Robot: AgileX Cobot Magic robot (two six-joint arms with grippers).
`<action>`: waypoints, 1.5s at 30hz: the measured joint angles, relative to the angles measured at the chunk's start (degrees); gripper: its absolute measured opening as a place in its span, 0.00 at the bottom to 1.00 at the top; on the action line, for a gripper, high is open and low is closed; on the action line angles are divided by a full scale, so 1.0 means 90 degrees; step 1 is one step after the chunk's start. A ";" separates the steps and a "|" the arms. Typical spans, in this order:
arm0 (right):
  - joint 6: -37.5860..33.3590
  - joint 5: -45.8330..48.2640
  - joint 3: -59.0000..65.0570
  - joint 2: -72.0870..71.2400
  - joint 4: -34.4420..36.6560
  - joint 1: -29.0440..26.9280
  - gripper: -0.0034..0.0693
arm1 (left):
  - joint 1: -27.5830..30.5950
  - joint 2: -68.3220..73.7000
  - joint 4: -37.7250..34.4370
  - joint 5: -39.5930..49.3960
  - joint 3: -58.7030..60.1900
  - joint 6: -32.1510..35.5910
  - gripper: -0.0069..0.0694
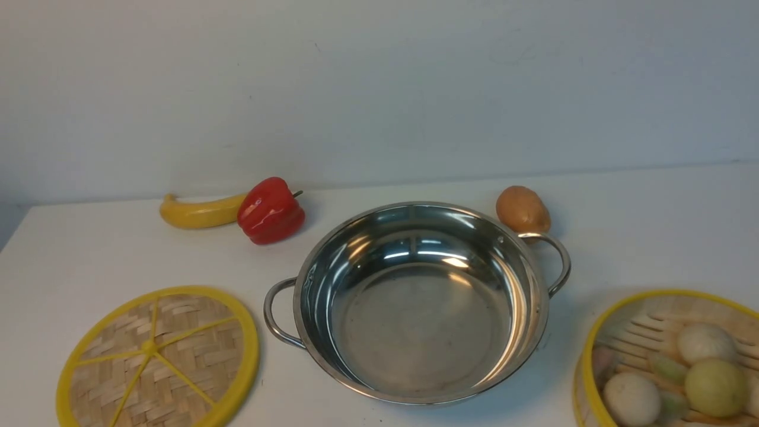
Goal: Place the steamer in the pot on the white table, and put the lid on the steamer.
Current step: 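Reach for and grasp the rim of the bamboo steamer holding the buns with the right gripper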
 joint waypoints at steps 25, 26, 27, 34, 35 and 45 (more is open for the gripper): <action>0.2525 -0.4064 -0.0002 -0.0005 0.3908 0.0000 0.38 | 0.0000 -0.0006 -0.3770 -0.1419 -0.0292 0.0301 0.41; 0.2584 -0.5116 -0.0110 -0.0005 0.3924 0.0000 0.38 | 0.0000 -0.0006 -0.3706 -0.1696 -0.0651 0.0723 0.41; 0.2543 -0.5571 -0.0249 -0.0008 0.3913 0.0000 0.38 | 0.0000 -0.0012 -0.3595 -0.1883 -0.0971 0.1184 0.41; 0.1442 -0.4069 -0.1981 0.0187 0.3005 0.0000 0.38 | 0.0000 0.0786 -0.3108 -0.1500 -0.2628 0.3042 0.41; 0.1202 -0.2733 -0.2542 0.0511 0.2551 0.0000 0.38 | 0.0000 0.1208 -0.3015 -0.1031 -0.2943 0.3262 0.41; 0.0857 0.3751 -0.4758 0.3294 0.0512 0.0000 0.38 | 0.0000 0.5133 -0.0416 0.2661 -0.4095 0.2260 0.41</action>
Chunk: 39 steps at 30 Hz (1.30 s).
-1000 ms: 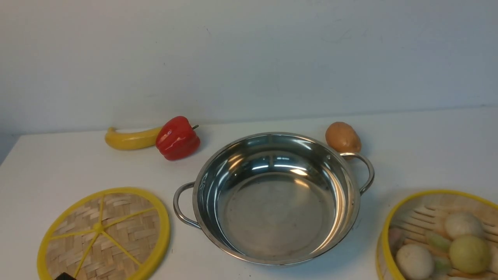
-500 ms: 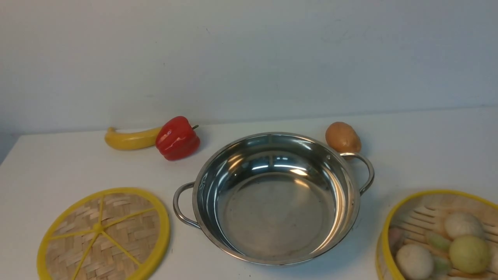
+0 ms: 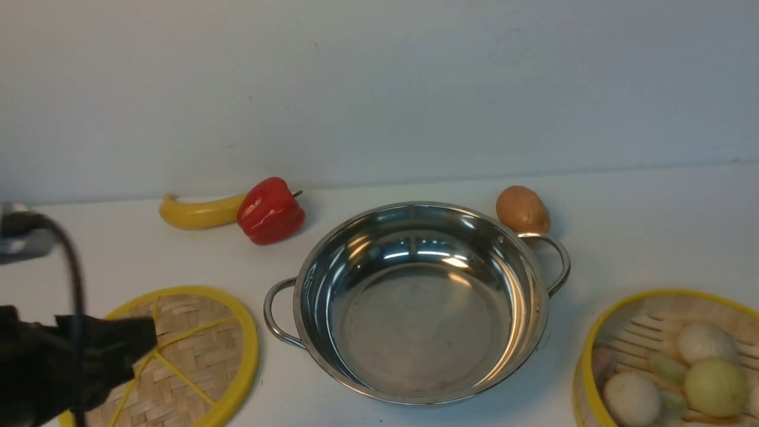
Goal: Place the steamer in the pot on the white table, and put the lid on the steamer.
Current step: 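Reach for and grasp the rim of the bamboo steamer holding the buns with the right gripper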
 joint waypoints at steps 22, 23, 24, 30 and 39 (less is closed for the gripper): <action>0.0062 0.1525 -0.0130 0.4529 -0.1379 -0.0038 0.38 | 0.0000 0.2168 0.2899 0.0124 -0.0434 -0.1202 0.41; 0.0148 0.1516 -0.0130 0.4580 -0.1424 -0.0095 0.38 | 0.0000 0.2168 0.2899 0.0124 -0.0434 -0.1202 0.41; 0.0203 0.1502 -0.0130 0.4605 -0.1466 -0.0161 0.38 | 0.0000 0.2168 0.2892 0.0124 -0.0434 -0.1205 0.41; 0.0285 0.1101 -0.0130 0.4663 -0.1216 -0.0863 0.38 | 0.0000 0.2168 0.2875 0.0124 -0.0434 -0.1205 0.41; -0.0724 0.0732 -0.0130 0.4842 0.0168 -0.1587 0.38 | 0.0000 0.2168 0.2727 0.0124 -0.0434 -0.1205 0.41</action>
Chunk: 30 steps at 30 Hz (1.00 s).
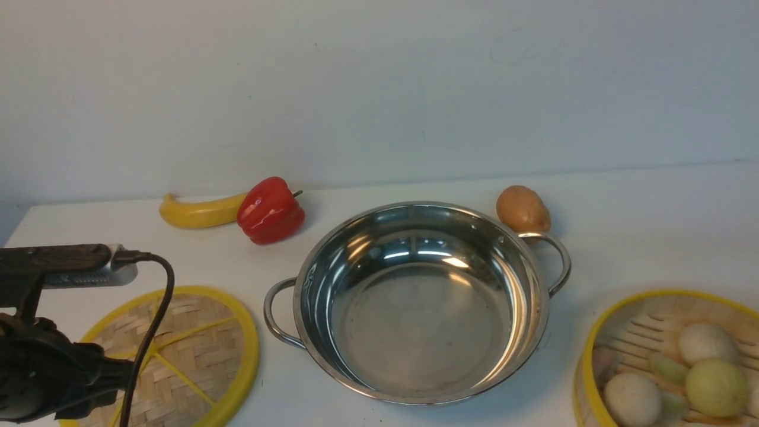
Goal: Place the steamer in the pot on the white table, and put the lid on the steamer.
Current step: 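Reach for and grasp the rim of the bamboo steamer holding the buns with the right gripper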
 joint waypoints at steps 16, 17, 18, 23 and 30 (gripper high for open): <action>-0.0125 -0.0390 -0.0001 0.0973 -0.0012 0.0000 0.38 | 0.0000 0.0000 -0.0130 0.0000 0.0000 0.0000 0.41; -0.0125 -0.0412 -0.0001 0.1022 -0.0033 0.0000 0.38 | 0.0000 0.0000 -0.0130 0.0000 0.0000 0.0000 0.41; -0.0109 -0.0458 -0.0001 0.1132 -0.0060 0.0000 0.38 | 0.0000 0.0000 -0.0138 0.0000 0.0000 0.0000 0.41; -0.0110 -0.0725 -0.0001 0.1436 -0.0082 0.0000 0.38 | 0.0000 0.0000 -0.0138 0.0000 0.0000 0.0000 0.41; -0.0085 -0.0900 -0.0007 0.1763 -0.0200 0.0000 0.33 | 0.0000 0.0000 -0.0159 0.0000 0.0000 0.0000 0.41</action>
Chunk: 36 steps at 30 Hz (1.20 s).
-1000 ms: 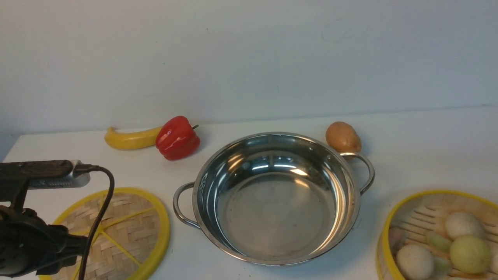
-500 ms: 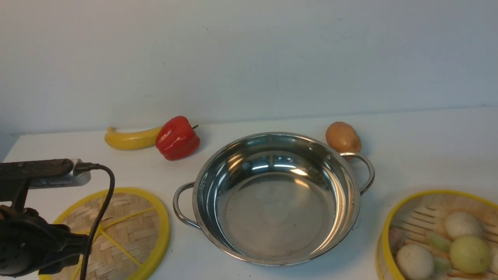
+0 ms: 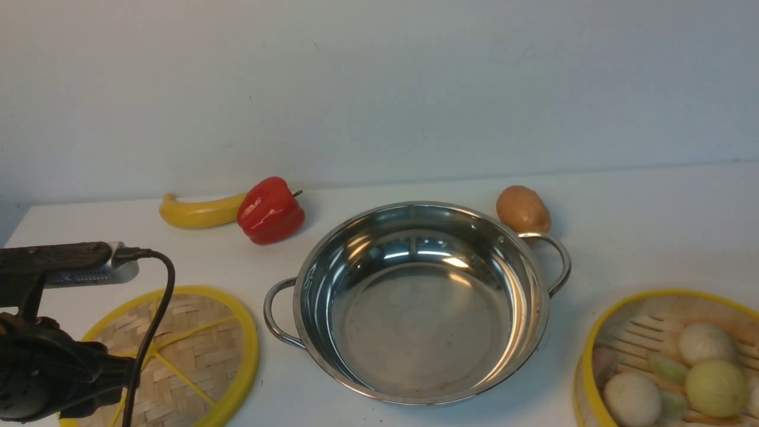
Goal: Place the steamer in the pot on the white table, and put the lid on the steamer.
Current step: 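Reach for and grasp the rim of the bamboo steamer holding the buns with the right gripper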
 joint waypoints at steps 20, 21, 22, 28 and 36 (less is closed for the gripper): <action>0.0626 0.0659 -0.0366 0.0123 -0.0687 -0.0115 0.13 | 0.0000 0.0000 -0.0005 0.0000 0.0000 0.0000 0.41; 0.0626 0.0782 -0.0471 0.0123 -0.0709 -0.0115 0.13 | 0.0000 0.0000 -0.0005 0.0000 0.0000 0.0000 0.41; 0.0620 0.0972 -0.0602 0.0123 -0.0742 -0.0115 0.13 | 0.0000 0.0000 -0.0005 0.0000 0.0000 0.0000 0.41; 0.0405 0.1814 -0.1193 0.0152 -0.0843 -0.0115 0.13 | 0.0000 0.0000 -0.0005 0.0000 0.0000 0.0000 0.41; 0.0115 0.2478 -0.1922 0.0178 -0.0907 -0.0115 0.13 | 0.0000 0.0000 -0.0005 0.0000 0.0000 0.0000 0.41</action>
